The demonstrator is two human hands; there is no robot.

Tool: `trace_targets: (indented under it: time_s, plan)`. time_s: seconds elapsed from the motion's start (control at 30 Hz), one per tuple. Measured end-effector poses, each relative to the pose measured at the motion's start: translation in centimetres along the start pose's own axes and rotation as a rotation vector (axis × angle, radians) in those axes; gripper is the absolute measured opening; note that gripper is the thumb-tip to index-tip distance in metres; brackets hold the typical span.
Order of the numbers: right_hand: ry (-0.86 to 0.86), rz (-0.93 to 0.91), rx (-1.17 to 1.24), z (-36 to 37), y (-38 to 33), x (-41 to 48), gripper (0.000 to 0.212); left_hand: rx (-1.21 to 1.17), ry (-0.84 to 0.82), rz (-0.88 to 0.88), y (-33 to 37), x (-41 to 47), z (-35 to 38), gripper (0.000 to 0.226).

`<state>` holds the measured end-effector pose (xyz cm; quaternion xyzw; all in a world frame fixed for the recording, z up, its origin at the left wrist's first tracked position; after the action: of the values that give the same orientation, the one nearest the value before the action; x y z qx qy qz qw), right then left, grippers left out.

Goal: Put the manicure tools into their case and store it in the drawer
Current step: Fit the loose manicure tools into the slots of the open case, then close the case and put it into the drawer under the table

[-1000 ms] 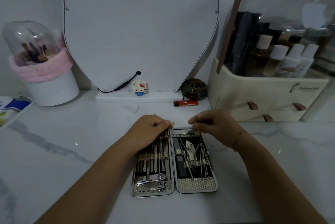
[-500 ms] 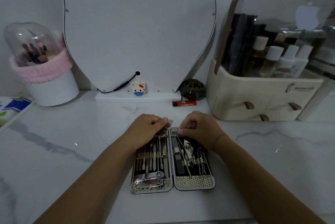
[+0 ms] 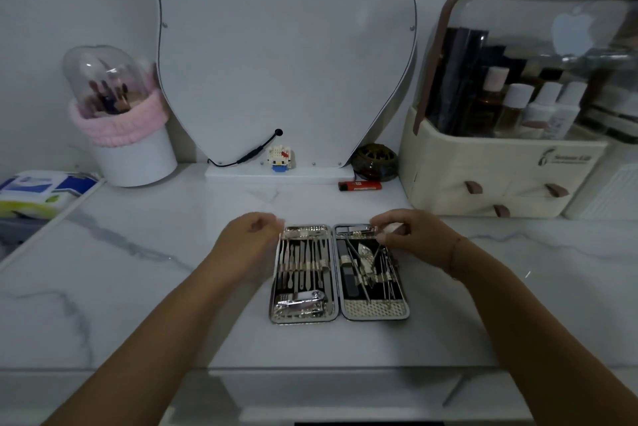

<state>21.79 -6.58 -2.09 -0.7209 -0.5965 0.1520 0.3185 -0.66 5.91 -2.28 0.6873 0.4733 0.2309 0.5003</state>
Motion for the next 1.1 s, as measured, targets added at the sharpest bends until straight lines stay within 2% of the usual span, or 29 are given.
trace_targets:
  time_s: [0.07, 0.13, 0.2, 0.27, 0.33, 0.4, 0.43, 0.47, 0.5, 0.57, 0.63, 0.7, 0.77, 0.83, 0.9, 0.97, 1.1]
  plan:
    - [0.000, 0.001, 0.009, 0.4, 0.0, -0.8, 0.026, -0.143, -0.107, -0.077, -1.7, -2.0, -0.8, 0.016]
    - [0.026, 0.014, 0.032, 0.4, -0.2, -1.1, 0.030, -0.422, -0.236, -0.210, -3.0, -3.6, -0.7, 0.019]
    - [0.045, 0.041, 0.058, 0.4, -0.6, -1.4, 0.037, -0.593, -0.323, -0.339, -3.7, -4.7, -0.2, 0.033]
    - [0.048, 0.076, 0.086, 0.4, -0.6, -1.7, 0.041, -0.679, -0.351, -0.412, -3.9, -5.2, 0.1, 0.040]
    - [0.059, 0.110, 0.128, 0.5, -0.8, -2.1, 0.043, -0.742, -0.346, -0.459, -4.0, -5.2, 0.4, 0.032]
    - [0.064, 0.136, 0.224, 0.6, -1.1, -2.7, 0.030, -0.766, -0.313, -0.466, -3.9, -5.0, 0.8, 0.024]
    - [0.049, 0.164, 0.285, 0.8, -1.5, -3.1, 0.016, -0.764, -0.298, -0.453, -3.6, -4.9, 1.0, 0.023]
    - [0.053, 0.169, 0.342, 0.9, -1.8, -3.5, 0.011, -0.751, -0.289, -0.431, -3.2, -4.9, 1.4, 0.022]
    - [0.050, 0.176, 0.388, 0.9, -2.2, -3.9, 0.018, -0.731, -0.295, -0.401, -2.7, -4.8, 1.8, 0.024]
    - [0.021, 0.173, 0.476, 1.3, -2.5, -5.0, 0.014, -0.662, -0.328, -0.291, -1.0, -4.9, 2.9, 0.033]
    - [0.020, 0.143, 0.593, 1.6, -3.0, -6.1, 0.009, -0.509, -0.278, -0.110, 1.2, -4.8, 3.5, 0.038]
    - [0.056, 0.172, 0.721, 2.1, -3.3, -7.1, 0.012, -0.158, -0.195, 0.144, 3.8, -4.8, 4.4, 0.044]
    - [0.110, 0.209, 0.883, 2.6, -3.7, -8.0, 0.021, 0.231, -0.203, 0.400, 5.6, -5.5, 6.9, 0.046]
    - [0.130, 0.240, 0.807, 2.5, -3.9, -8.6, 0.023, 0.541, -0.201, 0.545, 5.1, -5.8, 9.2, 0.042]
    - [0.201, 0.253, 0.550, 1.5, -3.0, -8.8, 0.033, 0.752, -0.156, 0.566, 3.6, -5.6, 10.0, 0.055]
    - [0.225, 0.220, 0.343, 0.5, -2.9, -8.3, 0.045, 0.831, -0.107, 0.531, 2.5, -5.2, 9.4, 0.067]
    - [0.224, 0.036, 0.216, 0.6, -3.0, -6.2, 0.054, 0.812, -0.088, 0.468, 0.8, -5.4, 7.6, 0.084]
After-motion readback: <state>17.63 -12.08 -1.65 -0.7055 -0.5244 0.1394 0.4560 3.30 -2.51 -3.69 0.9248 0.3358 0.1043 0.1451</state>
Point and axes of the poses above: each hand's wrist, its own x-axis towards the middle knuckle, its own z-axis out of the palm, y = z × x, the point moved 8 cm from there along x, towards the middle knuckle, and after that the axes turned 9 degrees about -z, right-handed, at the moved point
